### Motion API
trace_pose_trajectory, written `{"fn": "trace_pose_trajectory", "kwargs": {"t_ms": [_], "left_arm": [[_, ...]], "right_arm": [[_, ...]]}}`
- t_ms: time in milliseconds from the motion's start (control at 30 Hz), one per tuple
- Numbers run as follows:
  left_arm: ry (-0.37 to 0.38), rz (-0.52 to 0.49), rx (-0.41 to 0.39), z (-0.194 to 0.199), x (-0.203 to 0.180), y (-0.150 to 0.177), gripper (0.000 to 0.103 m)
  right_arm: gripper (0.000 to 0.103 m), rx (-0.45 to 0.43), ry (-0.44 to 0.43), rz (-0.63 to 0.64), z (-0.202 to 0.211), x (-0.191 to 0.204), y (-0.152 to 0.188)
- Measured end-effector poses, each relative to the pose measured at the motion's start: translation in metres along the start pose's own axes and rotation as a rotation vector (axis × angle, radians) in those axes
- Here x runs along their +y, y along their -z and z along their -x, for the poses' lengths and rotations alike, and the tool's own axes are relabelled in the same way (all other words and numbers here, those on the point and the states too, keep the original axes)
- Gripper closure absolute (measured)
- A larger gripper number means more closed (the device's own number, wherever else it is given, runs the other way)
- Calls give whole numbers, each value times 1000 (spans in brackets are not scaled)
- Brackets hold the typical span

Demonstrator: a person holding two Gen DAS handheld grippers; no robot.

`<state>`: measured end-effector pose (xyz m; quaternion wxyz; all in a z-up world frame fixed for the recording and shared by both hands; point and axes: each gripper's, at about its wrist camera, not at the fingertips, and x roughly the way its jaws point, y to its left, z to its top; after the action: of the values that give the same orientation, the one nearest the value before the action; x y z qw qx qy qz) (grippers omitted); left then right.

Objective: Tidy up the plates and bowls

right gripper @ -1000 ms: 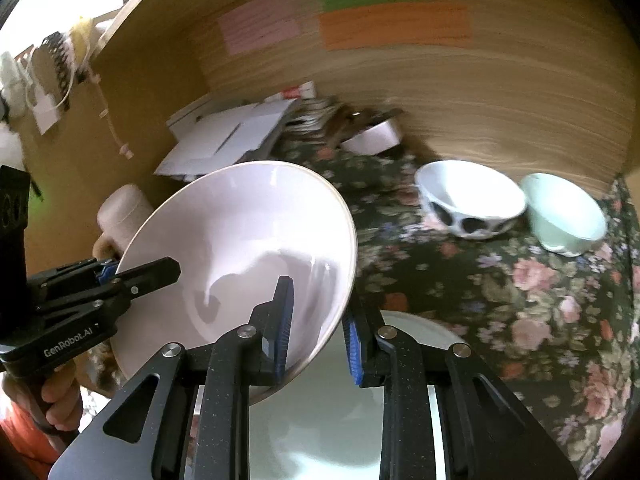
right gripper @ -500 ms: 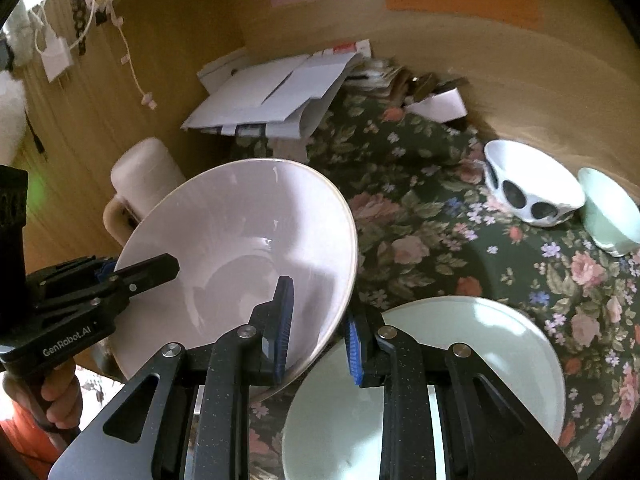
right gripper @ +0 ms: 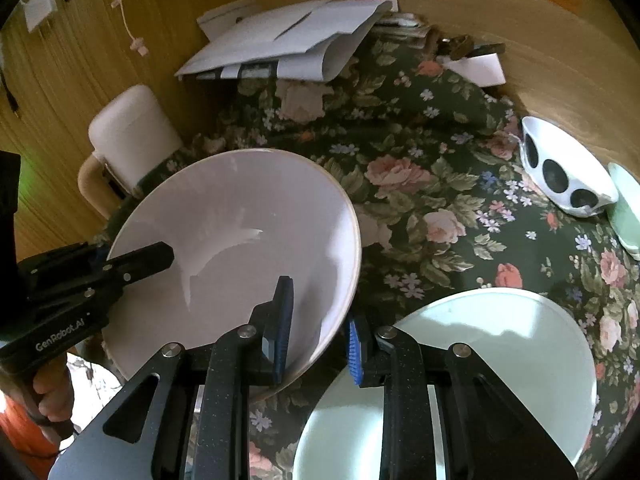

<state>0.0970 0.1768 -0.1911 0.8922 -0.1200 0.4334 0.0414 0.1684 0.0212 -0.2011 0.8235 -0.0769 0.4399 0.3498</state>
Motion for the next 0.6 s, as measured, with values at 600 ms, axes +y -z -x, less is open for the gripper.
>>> {"fn": "trace_pose_trajectory", "kwargs": {"t_ms": [600], "left_arm": [[2,30,48,-11,6,-2,76]], "right_arm": [[78,4,18,13,-2,-3,-5]]}}
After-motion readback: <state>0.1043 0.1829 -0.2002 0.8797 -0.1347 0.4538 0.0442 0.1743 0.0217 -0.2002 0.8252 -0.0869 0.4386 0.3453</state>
